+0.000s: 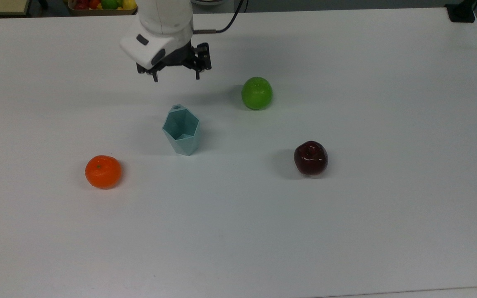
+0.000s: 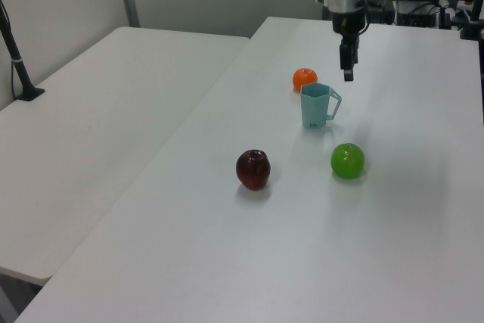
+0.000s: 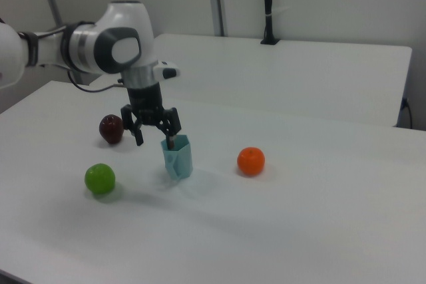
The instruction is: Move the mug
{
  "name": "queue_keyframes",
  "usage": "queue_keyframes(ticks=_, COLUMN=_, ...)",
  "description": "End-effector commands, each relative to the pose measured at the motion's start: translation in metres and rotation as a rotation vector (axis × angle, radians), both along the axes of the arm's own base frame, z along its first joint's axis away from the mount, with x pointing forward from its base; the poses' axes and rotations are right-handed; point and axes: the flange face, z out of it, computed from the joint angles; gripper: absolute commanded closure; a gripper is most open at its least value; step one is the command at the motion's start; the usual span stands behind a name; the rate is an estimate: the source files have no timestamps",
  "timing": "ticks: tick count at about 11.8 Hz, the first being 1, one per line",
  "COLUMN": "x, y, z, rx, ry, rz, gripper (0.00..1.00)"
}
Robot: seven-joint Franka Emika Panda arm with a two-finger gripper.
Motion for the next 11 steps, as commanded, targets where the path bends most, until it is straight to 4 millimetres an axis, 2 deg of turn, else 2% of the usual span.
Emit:
queue_keyframes(ticks=1, x=0.017, y=0.000, z=-0.052, rx=0.002, ry=0.003, rz=0.069, gripper=0.04)
queue_keyframes(ticks=2, x=0.022, y=0.000, z=-0.061, rx=-0.002, ry=-0.006, rz=0.072, gripper=0.05)
queue_keyframes(ticks=4, x=0.025, y=0.000, z=-0.076, rx=-0.006, ry=0.001, rz=0.100, gripper=0.12)
queue_keyframes(ticks=8, x=0.020, y=-0.002, z=-0.090, rx=-0.002, ry=0.017, rz=0.121, gripper=0.29)
queue_keyframes(ticks=11, x=0.021, y=-0.001, z=-0.092, rx=-0.003, ry=0.009, rz=0.123, gripper=0.50)
